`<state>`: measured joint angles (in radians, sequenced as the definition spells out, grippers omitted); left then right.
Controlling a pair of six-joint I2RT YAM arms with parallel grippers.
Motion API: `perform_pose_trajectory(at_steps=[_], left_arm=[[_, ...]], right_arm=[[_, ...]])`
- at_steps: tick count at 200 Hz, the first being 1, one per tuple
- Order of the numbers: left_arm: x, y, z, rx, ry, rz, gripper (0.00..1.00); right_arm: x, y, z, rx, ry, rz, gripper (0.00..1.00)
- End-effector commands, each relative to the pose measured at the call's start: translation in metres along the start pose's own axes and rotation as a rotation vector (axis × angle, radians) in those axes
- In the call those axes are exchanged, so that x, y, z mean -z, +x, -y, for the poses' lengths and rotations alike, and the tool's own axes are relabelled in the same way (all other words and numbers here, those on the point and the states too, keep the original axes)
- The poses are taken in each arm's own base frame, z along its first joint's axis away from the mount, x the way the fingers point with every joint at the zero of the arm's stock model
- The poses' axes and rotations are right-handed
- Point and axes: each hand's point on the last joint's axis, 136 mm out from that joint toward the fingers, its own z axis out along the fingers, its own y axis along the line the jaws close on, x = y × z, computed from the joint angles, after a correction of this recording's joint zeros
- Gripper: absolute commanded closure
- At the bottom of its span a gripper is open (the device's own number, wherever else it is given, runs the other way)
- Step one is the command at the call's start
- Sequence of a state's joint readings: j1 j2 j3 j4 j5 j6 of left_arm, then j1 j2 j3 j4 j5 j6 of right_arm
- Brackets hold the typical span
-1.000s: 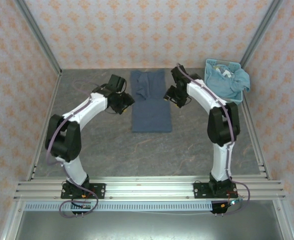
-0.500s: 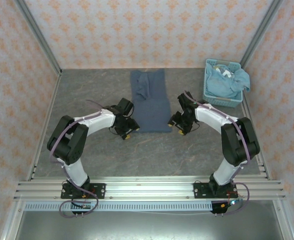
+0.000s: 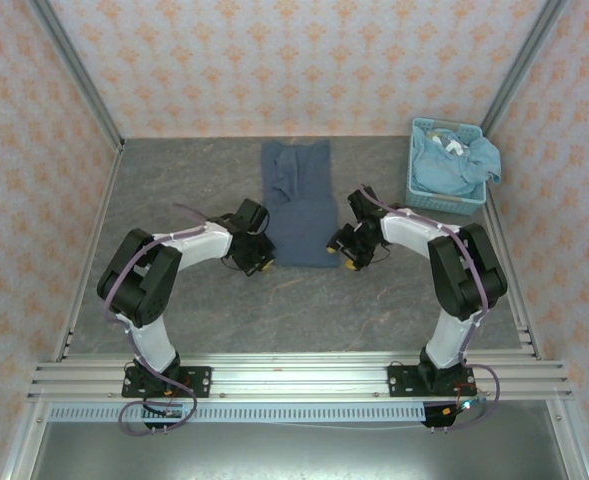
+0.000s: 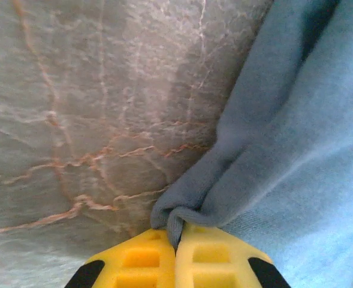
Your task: Fold and stack the t-shirts
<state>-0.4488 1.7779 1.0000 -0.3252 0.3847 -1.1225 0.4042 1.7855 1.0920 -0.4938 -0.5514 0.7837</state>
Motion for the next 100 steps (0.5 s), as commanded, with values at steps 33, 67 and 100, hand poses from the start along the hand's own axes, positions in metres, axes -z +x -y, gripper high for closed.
perform_pose_trajectory(at_steps=[33,67,100], left_arm=[[-0.004,0.013,-0.02,0.078,0.044,0.016,1.0],[-0.002,0.023,-0.024,0.077,0.053,0.008,1.0],[0.009,0.03,-0.025,0.065,0.058,0.006,1.0]], right_arm=[[-0.007,0.028,-0.005,-0.023,-0.011,-0.028,0.44],[-0.011,0.025,0.007,-0.018,0.036,-0.011,0.46],[-0.011,0.017,0.007,-0.009,0.07,0.021,0.48]])
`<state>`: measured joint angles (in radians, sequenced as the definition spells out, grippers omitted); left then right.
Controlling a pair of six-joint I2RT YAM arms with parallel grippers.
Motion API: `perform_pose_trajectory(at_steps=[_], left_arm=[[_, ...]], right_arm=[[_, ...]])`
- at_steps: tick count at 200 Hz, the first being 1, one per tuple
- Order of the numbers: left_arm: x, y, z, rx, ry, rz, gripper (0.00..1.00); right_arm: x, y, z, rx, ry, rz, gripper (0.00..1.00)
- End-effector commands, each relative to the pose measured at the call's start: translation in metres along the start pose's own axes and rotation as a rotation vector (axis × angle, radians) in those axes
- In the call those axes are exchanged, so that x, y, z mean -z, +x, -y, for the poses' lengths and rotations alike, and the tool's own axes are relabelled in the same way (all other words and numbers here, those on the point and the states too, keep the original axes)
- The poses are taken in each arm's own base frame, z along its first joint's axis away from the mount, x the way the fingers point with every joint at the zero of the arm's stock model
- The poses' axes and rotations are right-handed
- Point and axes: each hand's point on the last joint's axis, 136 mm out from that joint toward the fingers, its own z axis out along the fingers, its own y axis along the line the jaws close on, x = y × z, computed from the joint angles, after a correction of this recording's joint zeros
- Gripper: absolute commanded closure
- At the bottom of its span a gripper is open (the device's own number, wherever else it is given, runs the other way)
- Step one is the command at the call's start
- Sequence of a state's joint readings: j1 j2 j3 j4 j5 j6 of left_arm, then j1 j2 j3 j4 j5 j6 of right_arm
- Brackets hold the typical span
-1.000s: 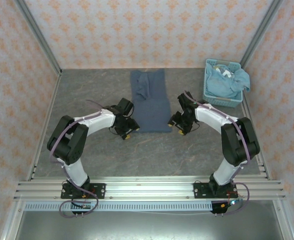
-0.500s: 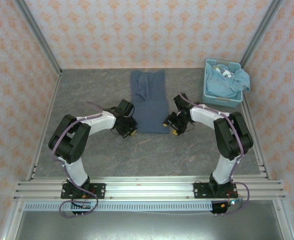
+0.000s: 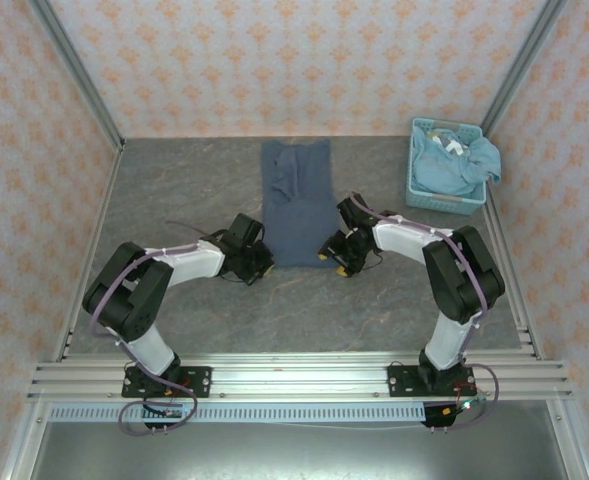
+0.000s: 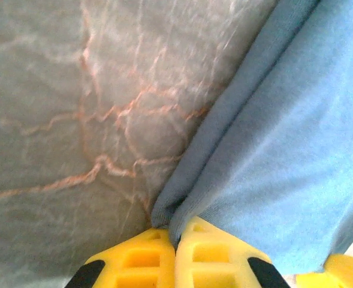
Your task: Fold and stack the t-shirts
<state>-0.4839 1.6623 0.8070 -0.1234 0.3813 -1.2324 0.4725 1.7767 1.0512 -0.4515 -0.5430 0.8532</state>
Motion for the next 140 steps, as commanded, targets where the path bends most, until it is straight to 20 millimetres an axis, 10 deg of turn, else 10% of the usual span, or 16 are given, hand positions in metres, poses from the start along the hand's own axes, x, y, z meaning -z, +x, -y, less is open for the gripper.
perform_pose_trajectory(at_steps=[1,67,97,140], left_arm=[[0.007,0.012,-0.018,0.013,-0.056,-0.018,1.0],[0.04,0.011,-0.006,-0.019,-0.022,0.016,1.0],[0.049,0.008,-0.015,-0.01,-0.043,0.042,0.47],[0.031,0.005,-0.021,0.043,-0.073,0.032,0.39]], right_arm=[[0.001,-0.006,0.01,-0.004,0.067,0.038,0.48],[0.001,-0.008,0.011,0.025,0.087,0.04,0.84],[0.006,-0.004,0.01,0.024,0.072,0.038,0.91],[0.005,0.0,0.012,0.018,0.075,0.02,0.94]])
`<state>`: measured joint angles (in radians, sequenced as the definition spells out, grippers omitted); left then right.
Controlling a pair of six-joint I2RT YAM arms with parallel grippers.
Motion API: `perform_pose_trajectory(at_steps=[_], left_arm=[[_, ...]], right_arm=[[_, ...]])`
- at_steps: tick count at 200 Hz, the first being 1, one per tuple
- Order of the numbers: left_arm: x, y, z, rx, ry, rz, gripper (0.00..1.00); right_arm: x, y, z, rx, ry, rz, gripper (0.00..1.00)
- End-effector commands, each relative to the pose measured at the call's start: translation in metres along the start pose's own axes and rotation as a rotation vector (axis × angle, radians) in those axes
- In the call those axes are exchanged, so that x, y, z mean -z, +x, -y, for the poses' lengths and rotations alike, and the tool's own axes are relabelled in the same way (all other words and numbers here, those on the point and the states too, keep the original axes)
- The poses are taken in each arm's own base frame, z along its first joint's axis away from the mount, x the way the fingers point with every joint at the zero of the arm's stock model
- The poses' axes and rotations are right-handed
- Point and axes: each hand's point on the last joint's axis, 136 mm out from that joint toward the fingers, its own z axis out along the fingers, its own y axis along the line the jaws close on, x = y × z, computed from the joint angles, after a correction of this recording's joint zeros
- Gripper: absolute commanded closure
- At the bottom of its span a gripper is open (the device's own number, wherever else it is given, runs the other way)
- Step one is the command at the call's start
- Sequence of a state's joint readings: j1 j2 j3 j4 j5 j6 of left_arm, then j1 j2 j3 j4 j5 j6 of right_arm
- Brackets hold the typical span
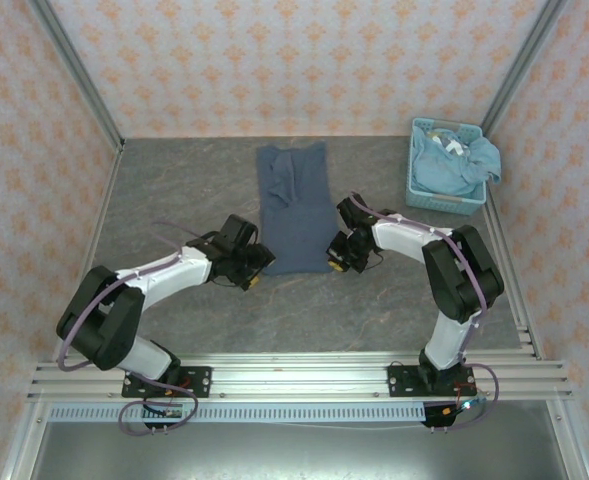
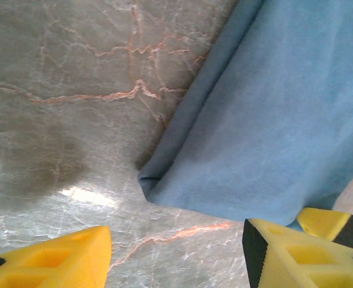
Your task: Fold and stack the t-shirts
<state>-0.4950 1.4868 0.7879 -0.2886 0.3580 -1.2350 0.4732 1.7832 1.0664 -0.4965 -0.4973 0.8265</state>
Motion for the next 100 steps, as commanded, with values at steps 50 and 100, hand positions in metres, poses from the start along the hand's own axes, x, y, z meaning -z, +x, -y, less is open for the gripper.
perform_pose_trajectory(at_steps=[50,100], left_arm=[[-0.037,-0.012,0.001,0.05,-0.044,0.003,0.41],[-0.048,-0.027,0.027,0.039,0.037,0.053,1.0]], right_arm=[[0.003,0.006,0.007,0.003,0.028,-0.009,0.95],[0.014,0.005,0.005,0.028,0.021,0.017,1.0]])
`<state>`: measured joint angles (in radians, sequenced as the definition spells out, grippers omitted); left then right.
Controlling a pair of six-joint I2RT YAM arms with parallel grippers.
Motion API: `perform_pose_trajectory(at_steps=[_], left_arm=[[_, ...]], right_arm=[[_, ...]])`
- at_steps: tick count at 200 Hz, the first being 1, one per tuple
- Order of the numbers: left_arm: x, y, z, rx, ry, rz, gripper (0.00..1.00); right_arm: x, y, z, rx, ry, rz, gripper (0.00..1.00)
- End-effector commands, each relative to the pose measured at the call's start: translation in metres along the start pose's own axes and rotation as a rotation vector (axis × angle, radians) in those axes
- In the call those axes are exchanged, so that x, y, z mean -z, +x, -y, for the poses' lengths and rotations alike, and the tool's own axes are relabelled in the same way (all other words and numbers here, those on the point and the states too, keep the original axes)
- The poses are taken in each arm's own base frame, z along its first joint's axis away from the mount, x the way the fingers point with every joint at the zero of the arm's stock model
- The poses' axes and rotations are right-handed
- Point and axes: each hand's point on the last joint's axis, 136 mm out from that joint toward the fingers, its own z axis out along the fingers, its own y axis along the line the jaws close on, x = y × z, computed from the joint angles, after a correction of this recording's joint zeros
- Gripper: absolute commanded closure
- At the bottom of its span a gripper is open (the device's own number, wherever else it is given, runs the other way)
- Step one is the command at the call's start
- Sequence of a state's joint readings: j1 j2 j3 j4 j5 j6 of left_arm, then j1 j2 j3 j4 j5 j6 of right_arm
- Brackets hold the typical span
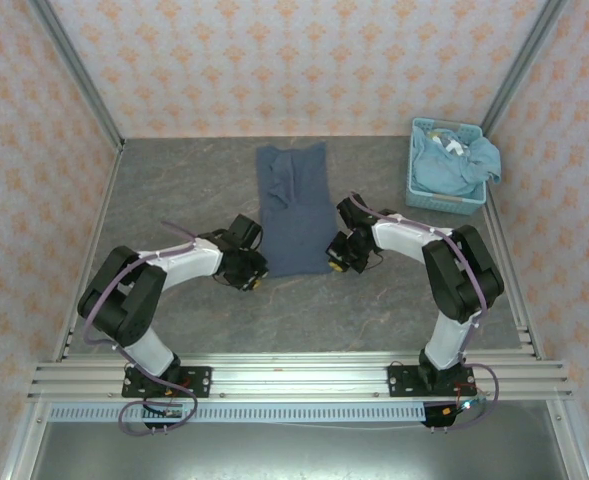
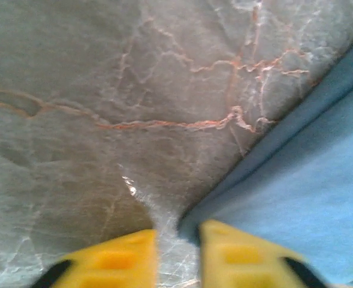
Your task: Fold and stack the t-shirts
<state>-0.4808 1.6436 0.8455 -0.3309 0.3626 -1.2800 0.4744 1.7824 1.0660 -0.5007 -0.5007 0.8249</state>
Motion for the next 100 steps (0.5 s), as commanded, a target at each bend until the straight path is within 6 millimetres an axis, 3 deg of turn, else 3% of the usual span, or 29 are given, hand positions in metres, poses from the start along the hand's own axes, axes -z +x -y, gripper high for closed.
perform_pose_trajectory(at_steps=[1,42,75,100], left_arm=[[-0.011,-0.019,0.051,-0.042,0.175,0.08,1.0],[0.022,0.0,0.03,-0.076,0.172,0.044,1.0],[0.052,0.032,0.01,-0.149,0.17,-0.038,1.0],[0.076,0.056,-0.007,-0.226,0.165,-0.101,1.0]], right_arm=[[0.015,0.003,0.004,0.029,0.02,0.024,1.0],[0.049,0.013,0.003,0.085,0.02,0.042,1.0],[0.071,0.05,0.007,0.147,0.028,-0.052,1.0],[0.084,0.082,0.024,0.172,0.061,-0.119,1.0]])
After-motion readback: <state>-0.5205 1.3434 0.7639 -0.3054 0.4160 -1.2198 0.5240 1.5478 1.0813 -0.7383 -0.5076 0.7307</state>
